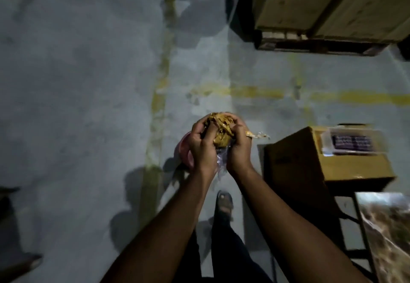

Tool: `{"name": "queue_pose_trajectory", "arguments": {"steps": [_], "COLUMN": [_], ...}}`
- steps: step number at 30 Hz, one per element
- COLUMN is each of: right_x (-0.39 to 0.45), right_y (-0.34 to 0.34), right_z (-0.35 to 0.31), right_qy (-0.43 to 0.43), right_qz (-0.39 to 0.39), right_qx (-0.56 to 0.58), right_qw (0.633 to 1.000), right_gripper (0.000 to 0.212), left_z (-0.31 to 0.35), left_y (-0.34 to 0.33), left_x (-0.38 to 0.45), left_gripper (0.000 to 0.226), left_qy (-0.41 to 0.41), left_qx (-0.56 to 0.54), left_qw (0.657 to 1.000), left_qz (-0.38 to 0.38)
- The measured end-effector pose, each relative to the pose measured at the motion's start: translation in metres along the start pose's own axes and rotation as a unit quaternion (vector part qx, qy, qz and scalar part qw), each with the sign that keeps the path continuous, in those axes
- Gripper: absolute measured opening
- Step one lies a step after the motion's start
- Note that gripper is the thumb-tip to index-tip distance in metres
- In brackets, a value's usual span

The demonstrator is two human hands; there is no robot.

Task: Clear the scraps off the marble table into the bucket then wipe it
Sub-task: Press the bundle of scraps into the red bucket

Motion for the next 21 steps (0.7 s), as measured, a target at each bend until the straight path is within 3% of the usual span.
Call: {"name": "queue_pose_trajectory", "arguments": {"steps": [3, 6, 9, 11, 14, 17, 21], "right_x": [0.035, 0.072, 0.109, 0.124, 0.144, 0.161, 0.188], "right_y": [-0.008, -0.008, 0.000, 0.008, 0.018, 0.022, 0.032], "right_z": [0.064, 0.138, 0.228, 0.284, 0.369, 0.436, 0.517], "right_qy": [-0.040, -0.068, -0.077, -0.079, -0.082, -0.064, -0.022], "right_qz": [-0.026, -0.050, -0.069, -0.086, -0.111, -0.151, -0.214], "right_qx": [-0.020, -0.040, -0.062, -0.076, -0.086, -0.115, -0.197], "right_qw": [0.999, 0.996, 0.993, 0.990, 0.987, 0.980, 0.957], "right_gripper": [0.038, 0.045, 0.036, 0.030, 0.035, 0.036, 0.038], "left_z": [-0.044, -0.095, -0.170, -0.224, -0.298, -0.367, -0.415], "left_y": [0.015, 0.025, 0.042, 0.058, 0.081, 0.108, 0.123], "left_x": [0.052, 0.105, 0.166, 0.198, 0.238, 0.277, 0.325], "left_gripper": [0.032, 0.020, 0.017, 0.022, 0.047, 0.046, 0.043], "left_qy": [-0.018, -0.033, -0.040, -0.044, -0.032, -0.015, -0.066], "left_qx": [0.081, 0.093, 0.099, 0.113, 0.124, 0.184, 0.276], "left_qw": [0.995, 0.992, 0.989, 0.985, 0.979, 0.972, 0.954], "left_qz": [0.056, 0.076, 0.098, 0.119, 0.158, 0.148, 0.096]}}
Point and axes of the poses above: each hand's wrist, its own x-axis towards the middle knuckle, its own y-axis out of the back of the hand, z = x × y, the point moved 3 cm from there along x, towards the middle knuckle, and after that the axes turned 6 degrees about z, right-handed, at the moved point
